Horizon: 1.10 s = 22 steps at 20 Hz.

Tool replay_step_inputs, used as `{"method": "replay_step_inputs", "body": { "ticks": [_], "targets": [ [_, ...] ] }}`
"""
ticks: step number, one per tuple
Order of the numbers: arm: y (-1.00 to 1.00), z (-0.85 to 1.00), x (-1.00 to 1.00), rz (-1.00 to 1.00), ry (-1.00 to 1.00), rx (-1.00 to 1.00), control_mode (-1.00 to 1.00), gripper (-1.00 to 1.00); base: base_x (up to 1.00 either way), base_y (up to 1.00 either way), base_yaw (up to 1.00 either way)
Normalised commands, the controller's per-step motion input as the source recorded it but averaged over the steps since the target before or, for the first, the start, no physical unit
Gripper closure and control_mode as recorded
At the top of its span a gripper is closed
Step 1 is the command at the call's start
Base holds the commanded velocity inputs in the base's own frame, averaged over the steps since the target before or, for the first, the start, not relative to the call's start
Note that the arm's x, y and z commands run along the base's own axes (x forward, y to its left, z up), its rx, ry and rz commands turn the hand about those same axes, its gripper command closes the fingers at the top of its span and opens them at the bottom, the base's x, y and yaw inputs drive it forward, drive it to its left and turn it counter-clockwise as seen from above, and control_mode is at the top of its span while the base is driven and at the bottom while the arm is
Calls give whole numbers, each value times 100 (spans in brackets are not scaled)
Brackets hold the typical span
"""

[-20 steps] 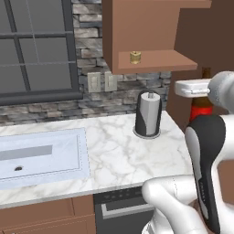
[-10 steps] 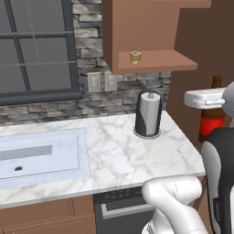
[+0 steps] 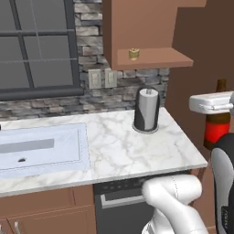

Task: Get the candle and the beer from the cabinet and move them to the dining counter.

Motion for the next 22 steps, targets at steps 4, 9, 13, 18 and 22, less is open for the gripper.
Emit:
{"method": "replay_step_inputs", "body": {
  "ticks": [4,9,13,18,22],
  "targets": [
    [0,0,0,0,0,0,100,100,-100,6,31],
    [0,0,0,0,0,0,100,100,-87,31,79],
    [0,0,0,0,0,0,100,100,-38,11,97],
    [0,0,0,0,0,0,100,100,-15,0,100],
    [0,0,0,0,0,0,100,100,-14,0,100]
  ]
}}
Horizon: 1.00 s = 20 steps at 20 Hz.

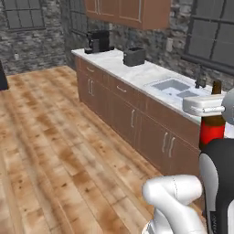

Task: Get the candle and the beer from the cabinet and move them to the dining counter.

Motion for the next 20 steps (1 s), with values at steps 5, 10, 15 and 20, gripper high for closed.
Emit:
{"method": "replay_step_inputs", "body": {
  "ticks": [5,10,15,20],
  "targets": [
    [0,0,0,0,0,0,100,100,-15,0,100],
    [0,0,0,0,0,0,100,100,-15,0,100],
    [0,0,0,0,0,0,100,100,-7,10,100],
    [0,0,0,0,0,0,100,100,0,42,94]
  ]
}}
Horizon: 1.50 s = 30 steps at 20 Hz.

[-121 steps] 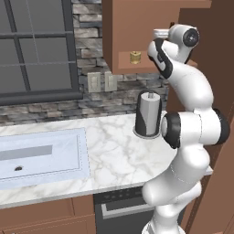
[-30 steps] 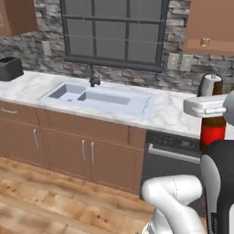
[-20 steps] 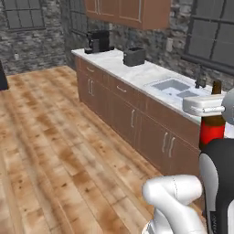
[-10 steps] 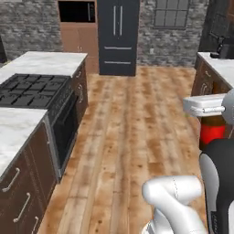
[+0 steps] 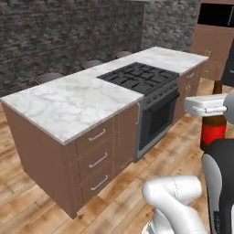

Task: Get the candle and the beer from the cabinet and move them to the dining counter.

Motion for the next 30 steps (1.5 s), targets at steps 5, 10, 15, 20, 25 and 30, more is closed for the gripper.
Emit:
{"method": "replay_step_inputs", "body": {
  "ticks": [5,10,15,20,25,30],
  "targets": [
    [0,0,0,0,0,0,100,100,27,88,65],
    [0,0,0,0,0,0,100,100,51,100,11],
    [0,0,0,0,0,0,100,100,70,100,0],
    [0,0,0,0,0,0,100,100,84,100,-3],
    [0,0,0,0,0,0,100,100,71,100,-5],
    [0,0,0,0,0,0,100,100,80,100,-15]
  ]
}}
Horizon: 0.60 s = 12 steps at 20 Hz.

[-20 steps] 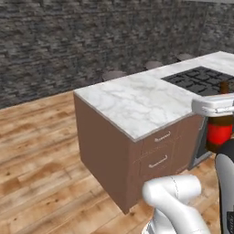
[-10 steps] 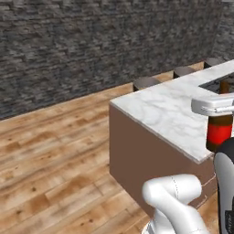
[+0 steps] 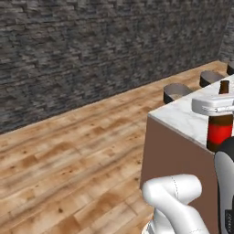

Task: Get the candle and the beer from the cabinet and move them to the dining counter.

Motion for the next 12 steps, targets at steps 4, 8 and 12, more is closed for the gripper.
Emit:
{"method": "replay_step_inputs", "body": {
  "ticks": [4,8,12],
  "targets": [
    [0,0,0,0,0,0,100,100,73,100,-22],
    [0,0,0,0,0,0,100,100,77,100,-26],
    [0,0,0,0,0,0,100,100,92,100,-35]
  ]
}}
